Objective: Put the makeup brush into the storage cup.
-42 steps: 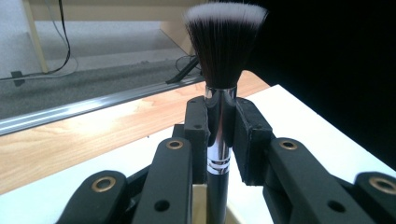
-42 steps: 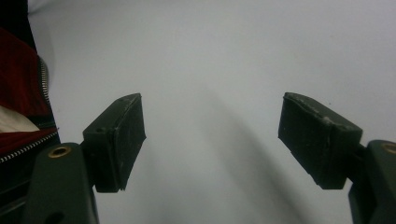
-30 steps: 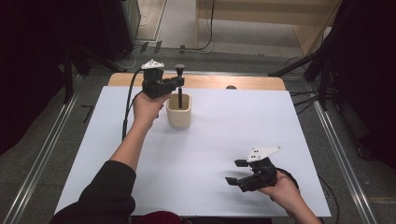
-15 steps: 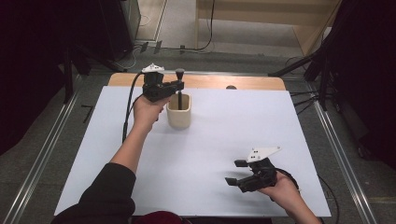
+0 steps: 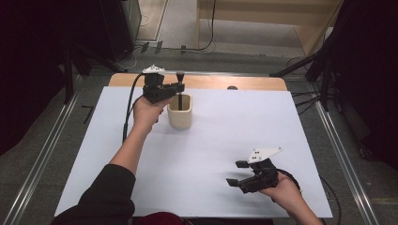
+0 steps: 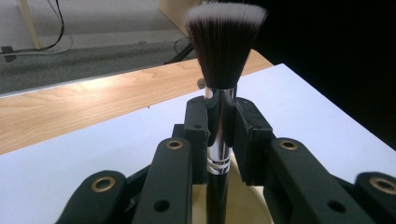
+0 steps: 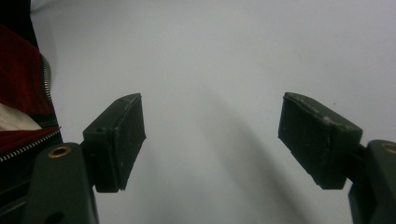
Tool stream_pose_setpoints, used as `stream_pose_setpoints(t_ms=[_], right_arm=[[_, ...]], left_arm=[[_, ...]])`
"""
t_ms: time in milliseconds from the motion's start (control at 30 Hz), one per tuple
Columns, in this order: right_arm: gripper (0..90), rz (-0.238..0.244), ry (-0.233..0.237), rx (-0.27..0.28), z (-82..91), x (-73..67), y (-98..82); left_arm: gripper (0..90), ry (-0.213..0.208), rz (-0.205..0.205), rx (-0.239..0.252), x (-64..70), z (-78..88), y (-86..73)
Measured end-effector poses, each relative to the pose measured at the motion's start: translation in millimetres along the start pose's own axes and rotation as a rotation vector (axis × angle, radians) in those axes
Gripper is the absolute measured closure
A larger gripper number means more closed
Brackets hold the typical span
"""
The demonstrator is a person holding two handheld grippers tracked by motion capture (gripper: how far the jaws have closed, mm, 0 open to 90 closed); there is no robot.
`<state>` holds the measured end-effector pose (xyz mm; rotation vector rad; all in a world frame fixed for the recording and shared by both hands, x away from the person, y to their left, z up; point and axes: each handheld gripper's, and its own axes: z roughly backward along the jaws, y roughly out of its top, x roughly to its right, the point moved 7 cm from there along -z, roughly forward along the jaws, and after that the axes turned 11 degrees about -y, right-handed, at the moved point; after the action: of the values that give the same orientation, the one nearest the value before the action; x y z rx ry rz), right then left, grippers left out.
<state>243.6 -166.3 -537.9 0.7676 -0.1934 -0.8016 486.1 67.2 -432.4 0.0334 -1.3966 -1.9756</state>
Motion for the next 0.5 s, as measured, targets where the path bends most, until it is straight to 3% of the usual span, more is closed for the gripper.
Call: stream_pose_setpoints(t_ms=[133,233,267,300,333,400,500], right_arm=[[24.0,-0.001,0.001,0.002,0.1,0.0,0.1],[24.0,-0.001,0.001,0.001,0.1,0.0,0.1],[24.0,-0.002,0.001,0.002,0.1,-0.1,0.2],[24.0,-0.001,0.001,0.002,0.1,-0.1,0.1],[24.1,0.000,0.001,0.001,0.0,0.0,0.0],[24.0,0.002,0.002,-0.002,-0.1,-0.1,-0.3],[24.0,0.003,0.004,-0.001,-0.7,-0.1,0.1]], left_arm=[[77.2,0.003,-0.006,-0.010,0.2,1.1,-0.4],[74.4,-0.009,0.023,-0.007,0.3,3.7,0.8],[66.1,-0.042,0.050,-0.004,1.2,4.0,1.0],[50.8,-0.061,0.058,-0.010,2.0,3.9,0.3],[43.1,-0.043,0.034,-0.025,1.9,4.4,-0.8],[33.8,-0.015,-0.021,-0.055,3.1,5.0,-3.1],[28.6,-0.006,-0.031,-0.085,4.3,7.7,-4.5]])
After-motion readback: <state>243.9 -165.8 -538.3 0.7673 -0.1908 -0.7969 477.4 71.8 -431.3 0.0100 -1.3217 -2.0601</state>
